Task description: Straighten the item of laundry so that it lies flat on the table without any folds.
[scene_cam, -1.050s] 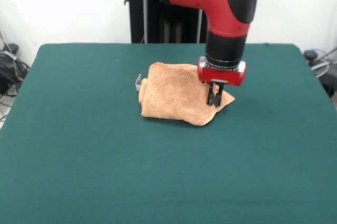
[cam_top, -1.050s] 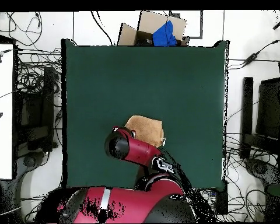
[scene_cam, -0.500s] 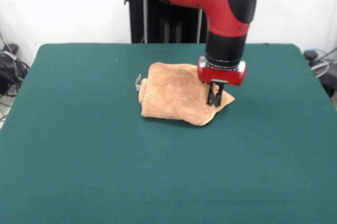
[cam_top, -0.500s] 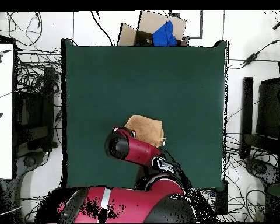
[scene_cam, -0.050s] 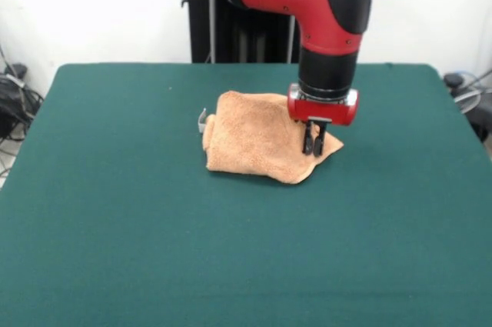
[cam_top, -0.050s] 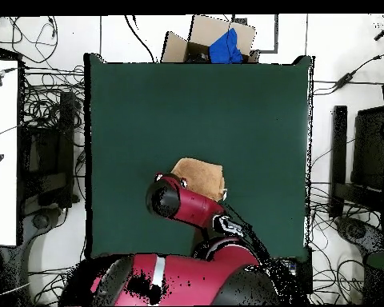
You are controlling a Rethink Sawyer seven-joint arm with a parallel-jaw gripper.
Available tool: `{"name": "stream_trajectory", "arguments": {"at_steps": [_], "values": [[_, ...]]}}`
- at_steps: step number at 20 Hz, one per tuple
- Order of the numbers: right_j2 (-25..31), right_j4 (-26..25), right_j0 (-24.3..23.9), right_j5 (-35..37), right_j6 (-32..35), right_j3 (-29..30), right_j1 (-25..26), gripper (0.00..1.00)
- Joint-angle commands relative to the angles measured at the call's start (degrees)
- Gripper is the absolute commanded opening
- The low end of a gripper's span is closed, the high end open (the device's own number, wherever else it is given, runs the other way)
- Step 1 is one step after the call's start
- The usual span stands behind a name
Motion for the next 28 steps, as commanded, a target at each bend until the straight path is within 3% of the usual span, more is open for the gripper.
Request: {"name": "stream_trajectory", "arguments": {"at_steps": [1,19,28], "values": [[9.4,0.3,-1.3,-1.8,13.8,-0.2,3.0,0.00],[7.9,4.5,3.5,-1.4,15.3,-2.9,3.6,0.00],[9.3,4.4,2.8,-1.1,14.9,-2.2,3.0,0.00]]}}
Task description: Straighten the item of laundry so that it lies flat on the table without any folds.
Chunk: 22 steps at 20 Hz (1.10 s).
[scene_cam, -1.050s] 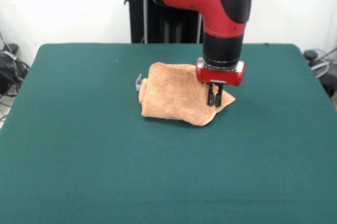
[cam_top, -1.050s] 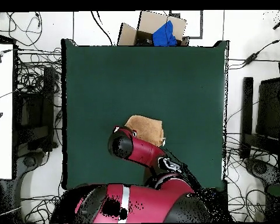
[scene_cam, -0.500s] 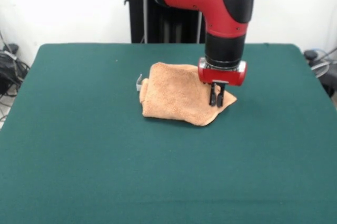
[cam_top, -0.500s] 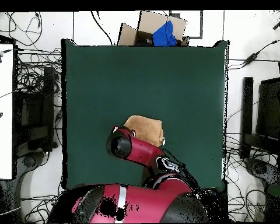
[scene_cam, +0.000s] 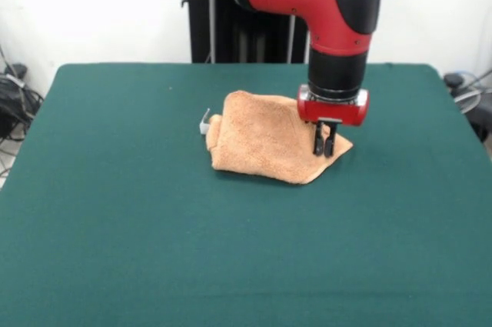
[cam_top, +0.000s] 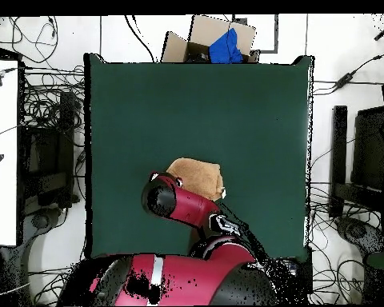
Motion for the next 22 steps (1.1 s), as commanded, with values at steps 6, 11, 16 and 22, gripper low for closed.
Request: {"name": "stream_trajectory", "arguments": {"at_steps": [6,11,16,22], "values": [[9.6,3.4,2.0,-1.2,15.4,-3.0,3.6,0.00],[10.3,3.7,1.9,-1.2,15.6,-3.7,4.1,0.00],[9.8,4.8,3.0,-0.8,15.8,-4.1,3.9,0.00],[7.8,8.8,6.7,0.1,17.2,-4.5,3.0,0.00]]}}
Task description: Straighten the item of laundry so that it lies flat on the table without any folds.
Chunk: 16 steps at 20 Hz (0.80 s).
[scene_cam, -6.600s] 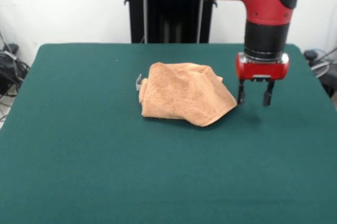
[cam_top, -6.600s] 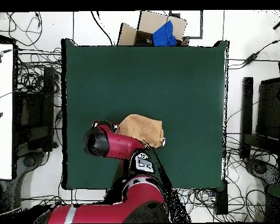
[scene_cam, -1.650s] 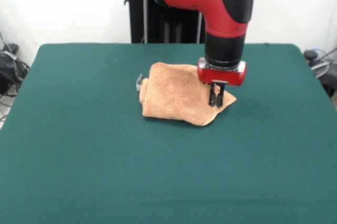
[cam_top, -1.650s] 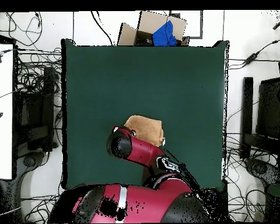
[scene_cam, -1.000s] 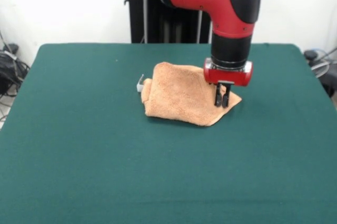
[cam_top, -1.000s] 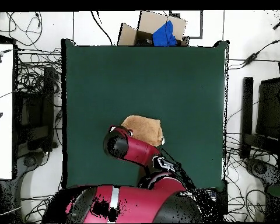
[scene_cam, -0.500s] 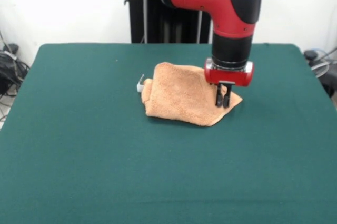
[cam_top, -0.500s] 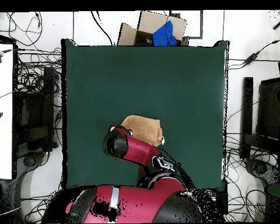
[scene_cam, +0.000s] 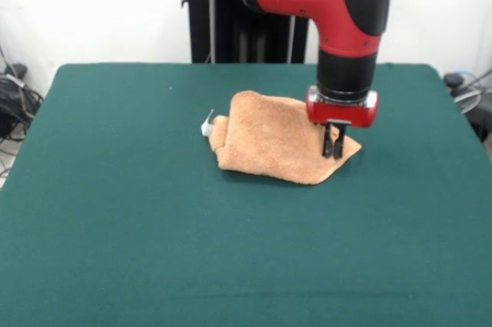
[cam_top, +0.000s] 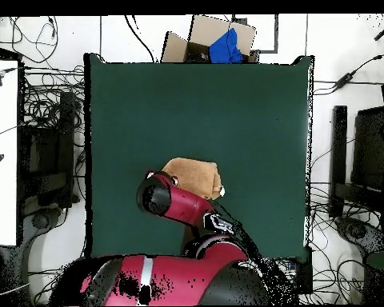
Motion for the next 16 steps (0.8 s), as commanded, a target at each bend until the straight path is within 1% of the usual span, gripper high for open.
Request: {"name": "stream_trajectory", "arguments": {"at_steps": [1,7,12,16], "values": [[7.3,6.7,5.4,0.1,17.3,-4.4,2.9,0.00],[6.9,10.9,8.2,0.1,17.7,-5.4,3.1,0.00],[5.6,14.6,11.2,0.8,18.0,-6.0,2.8,0.00],[5.8,16.0,12.0,0.5,17.7,-6.1,2.9,0.00]]}}
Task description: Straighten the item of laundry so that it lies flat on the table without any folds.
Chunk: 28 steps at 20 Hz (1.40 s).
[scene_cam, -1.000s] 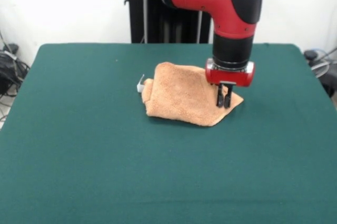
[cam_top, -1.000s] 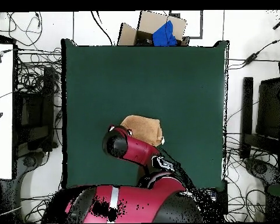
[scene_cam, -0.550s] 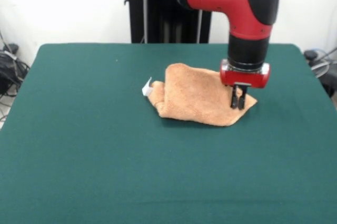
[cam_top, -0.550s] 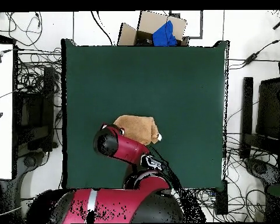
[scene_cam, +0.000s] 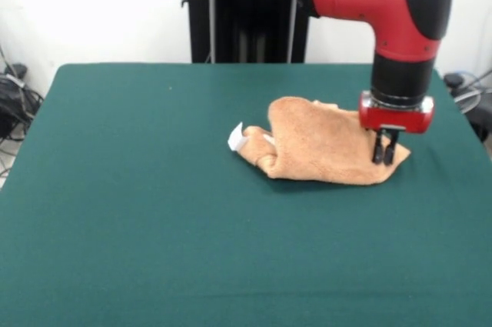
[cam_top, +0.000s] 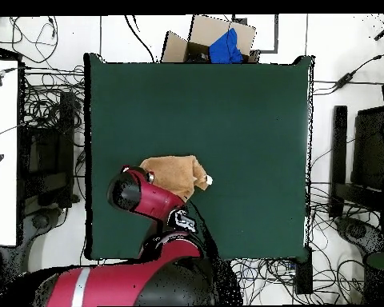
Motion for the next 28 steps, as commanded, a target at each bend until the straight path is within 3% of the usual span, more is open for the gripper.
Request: {"name": "stream_trajectory", "arguments": {"at_steps": [1,16,17,23,28], "values": [[6.1,6.0,2.8,0.3,17.5,-4.1,2.6,0.00],[6.5,6.2,2.6,-1.8,17.2,-3.7,2.7,0.00],[6.4,6.1,2.7,-2.3,17.3,-3.6,2.7,1.00],[4.6,7.1,3.6,0.4,16.6,-3.1,1.2,1.00],[2.3,5.0,1.4,4.0,14.3,-0.2,-3.5,1.00]]}}
